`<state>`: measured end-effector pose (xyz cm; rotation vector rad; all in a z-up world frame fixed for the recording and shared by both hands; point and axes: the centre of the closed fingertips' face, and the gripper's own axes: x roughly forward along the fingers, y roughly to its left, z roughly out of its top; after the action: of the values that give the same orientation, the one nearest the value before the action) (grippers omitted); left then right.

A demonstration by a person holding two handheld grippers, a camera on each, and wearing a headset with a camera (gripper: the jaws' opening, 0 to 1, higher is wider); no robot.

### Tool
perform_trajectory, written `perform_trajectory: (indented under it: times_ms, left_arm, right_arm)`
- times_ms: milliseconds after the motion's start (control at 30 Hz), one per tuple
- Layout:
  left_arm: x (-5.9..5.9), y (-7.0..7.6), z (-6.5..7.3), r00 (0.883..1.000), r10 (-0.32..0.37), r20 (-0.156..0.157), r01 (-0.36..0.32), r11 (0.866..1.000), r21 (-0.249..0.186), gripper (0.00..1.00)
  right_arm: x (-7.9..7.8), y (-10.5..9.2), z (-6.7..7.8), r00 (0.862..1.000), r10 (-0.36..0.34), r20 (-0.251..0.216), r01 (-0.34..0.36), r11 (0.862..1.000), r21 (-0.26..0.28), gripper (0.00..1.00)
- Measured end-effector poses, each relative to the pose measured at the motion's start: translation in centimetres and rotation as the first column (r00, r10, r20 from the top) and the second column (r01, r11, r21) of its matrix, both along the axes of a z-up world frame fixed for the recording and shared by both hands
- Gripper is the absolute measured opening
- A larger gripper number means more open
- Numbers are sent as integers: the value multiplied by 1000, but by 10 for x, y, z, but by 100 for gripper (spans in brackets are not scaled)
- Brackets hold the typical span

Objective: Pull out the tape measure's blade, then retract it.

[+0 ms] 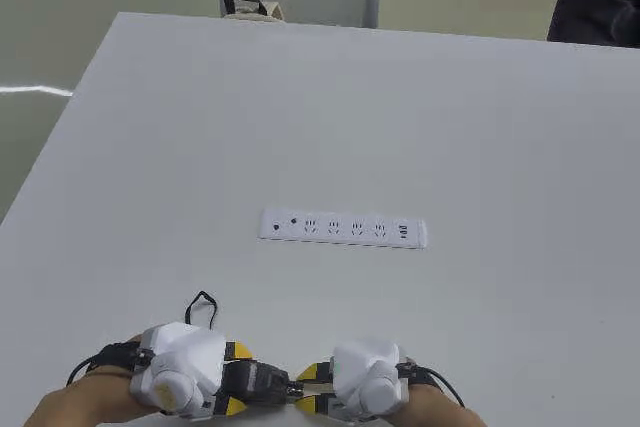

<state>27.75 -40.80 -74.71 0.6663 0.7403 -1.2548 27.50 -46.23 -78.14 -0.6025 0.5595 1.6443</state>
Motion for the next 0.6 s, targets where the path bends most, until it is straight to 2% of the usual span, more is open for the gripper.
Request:
perform_trajectory:
  times_ms: [600]
  left_arm:
    - [0,1,-1,1000,3,-1,-3,1000,9,28]
  right_arm:
    - [2,-23,4,1000,0,-5,0,1000,-22,12]
